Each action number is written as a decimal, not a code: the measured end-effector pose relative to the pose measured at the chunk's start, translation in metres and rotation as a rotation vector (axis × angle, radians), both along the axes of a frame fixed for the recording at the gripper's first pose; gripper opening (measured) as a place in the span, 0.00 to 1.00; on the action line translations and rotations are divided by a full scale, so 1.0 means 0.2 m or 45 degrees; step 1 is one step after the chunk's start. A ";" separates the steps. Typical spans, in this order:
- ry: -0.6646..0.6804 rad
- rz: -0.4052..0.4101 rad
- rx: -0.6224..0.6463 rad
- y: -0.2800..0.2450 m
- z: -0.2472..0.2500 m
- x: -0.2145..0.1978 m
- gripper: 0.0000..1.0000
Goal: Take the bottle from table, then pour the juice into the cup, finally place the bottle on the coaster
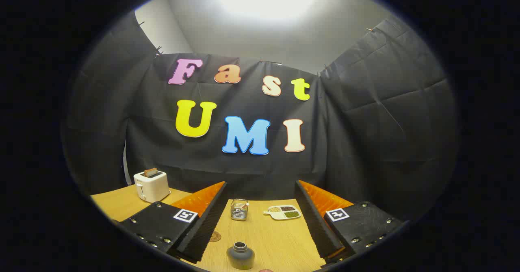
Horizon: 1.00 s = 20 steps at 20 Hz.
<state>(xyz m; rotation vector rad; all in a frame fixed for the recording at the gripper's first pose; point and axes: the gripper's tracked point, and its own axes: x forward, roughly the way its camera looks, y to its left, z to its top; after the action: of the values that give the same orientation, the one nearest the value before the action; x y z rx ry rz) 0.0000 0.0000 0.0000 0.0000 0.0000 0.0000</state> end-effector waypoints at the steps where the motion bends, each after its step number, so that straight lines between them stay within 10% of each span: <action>1: -0.003 -0.004 0.001 0.00 0.01 0.00 0.99; 20: -0.039 0.005 0.035 0.06 0.02 0.03 0.99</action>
<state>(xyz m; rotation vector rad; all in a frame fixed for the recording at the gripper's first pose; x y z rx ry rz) 0.0063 0.0111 0.0044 0.0273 -0.0305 0.0036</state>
